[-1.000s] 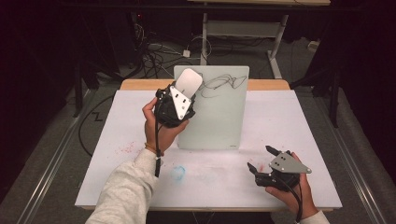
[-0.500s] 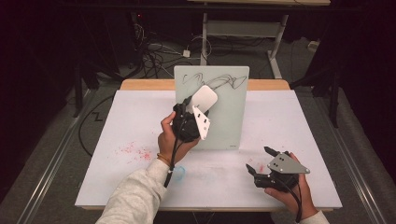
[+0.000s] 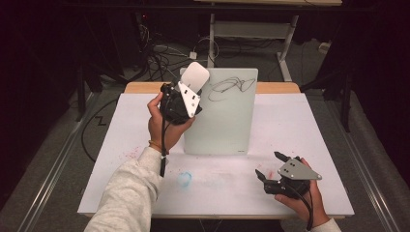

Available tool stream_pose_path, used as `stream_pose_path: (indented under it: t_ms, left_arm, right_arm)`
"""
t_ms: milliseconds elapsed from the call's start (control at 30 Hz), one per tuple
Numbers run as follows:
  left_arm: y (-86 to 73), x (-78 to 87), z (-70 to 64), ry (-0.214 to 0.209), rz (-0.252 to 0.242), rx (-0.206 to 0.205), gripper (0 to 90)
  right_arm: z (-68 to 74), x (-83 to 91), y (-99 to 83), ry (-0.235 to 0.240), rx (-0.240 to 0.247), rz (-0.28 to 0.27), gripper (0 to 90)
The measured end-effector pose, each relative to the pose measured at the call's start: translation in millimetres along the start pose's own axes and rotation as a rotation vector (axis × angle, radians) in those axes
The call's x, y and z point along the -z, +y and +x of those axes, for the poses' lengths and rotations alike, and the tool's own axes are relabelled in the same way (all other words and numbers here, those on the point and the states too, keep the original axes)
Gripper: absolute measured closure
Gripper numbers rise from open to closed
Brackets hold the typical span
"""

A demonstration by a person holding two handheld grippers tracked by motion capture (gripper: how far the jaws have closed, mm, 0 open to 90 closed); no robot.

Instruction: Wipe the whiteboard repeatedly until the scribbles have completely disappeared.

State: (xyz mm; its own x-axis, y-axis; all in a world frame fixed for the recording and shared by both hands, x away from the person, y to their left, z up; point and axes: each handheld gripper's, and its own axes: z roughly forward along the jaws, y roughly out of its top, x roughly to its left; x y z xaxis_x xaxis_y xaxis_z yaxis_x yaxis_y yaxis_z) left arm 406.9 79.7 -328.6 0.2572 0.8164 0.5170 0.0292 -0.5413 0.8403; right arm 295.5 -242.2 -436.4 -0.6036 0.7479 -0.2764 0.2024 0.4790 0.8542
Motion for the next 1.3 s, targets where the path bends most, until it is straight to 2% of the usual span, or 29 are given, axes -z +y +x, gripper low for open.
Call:
stream_pose_path:
  t_ms: [67,133,200,333,400,467,500,533,600,633,667,800,900,933,1033,1100,1200,1300]
  left_arm:
    - [-2.7,0.5,-4.6,0.006,0.004,-0.009,29.1]
    - [-11.0,1.2,-18.3,0.01,0.004,-0.028,29.1]
    - [-19.5,2.6,-35.4,0.011,0.012,-0.063,29.2]
    - [-31.2,5.1,-68.7,-0.035,0.028,-0.129,29.2]
    - [-31.3,4.6,-79.6,-0.044,0.032,-0.162,29.2]
    - [-27.8,3.6,-78.5,-0.058,0.032,-0.155,29.2]
    - [-22.6,2.6,-70.4,-0.089,0.026,-0.126,29.1]
    - [-22.6,2.6,-70.4,-0.089,0.026,-0.126,29.1]
    - [-13.1,1.5,-58.2,-0.077,0.021,-0.108,29.1]
    - [-4.2,0.2,-44.6,-0.059,0.017,-0.072,29.1]
    - [-4.2,0.2,-44.6,-0.059,0.017,-0.072,29.1]
    - [11.0,-2.8,-19.2,-0.047,0.004,-0.004,29.1]
    - [16.8,-4.6,-18.3,-0.026,0.009,0.001,29.1]
    - [16.8,-5.0,-22.3,-0.018,0.01,-0.01,29.1]
    - [12.7,-4.9,-41.2,-0.031,0.013,-0.051,29.1]
    - [8.0,-4.8,-57.9,-0.04,0.017,-0.088,29.1]
    - [-3.2,-3.6,-89.9,-0.066,0.024,-0.151,29.1]
    - [-11.1,-3.0,-111.0,-0.093,0.023,-0.18,29.1]
  right_arm:
    - [-0.1,-0.1,-0.1,0.0,0.0,0.001,18.1]
    - [0.3,-0.5,-0.1,0.004,0.003,0.002,18.1]
    - [1.4,-0.5,0.1,0.005,0.002,0.004,18.2]
    - [2.6,-0.5,0.6,0.01,0.006,0.002,18.2]
    - [2.6,-0.6,0.7,0.013,0.005,0.002,18.2]
    - [2.5,-0.6,0.6,0.012,0.006,0.003,18.2]
    - [2.0,0.2,0.7,0.009,0.005,0.001,18.2]
    - [2.0,0.2,0.7,0.009,0.005,0.001,18.2]
    - [1.3,1.1,0.6,0.01,-0.001,-0.002,18.3]
    - [1.1,1.1,0.5,0.01,0.0,-0.003,18.2]
    - [1.1,1.1,0.5,0.01,0.0,-0.003,18.2]
    - [0.2,2.2,0.9,0.012,0.0,-0.008,18.2]
    - [-0.8,2.9,1.0,0.009,-0.001,-0.012,18.2]
    - [-0.8,3.3,1.1,0.008,-0.004,-0.013,18.2]
    - [-0.9,4.4,1.5,0.007,-0.002,-0.017,18.2]
    - [-0.7,4.6,1.4,0.007,-0.004,-0.016,18.2]
    - [-0.9,4.9,1.1,0.008,-0.004,-0.016,18.3]
    - [-1.4,5.5,1.0,0.009,-0.006,-0.017,18.2]
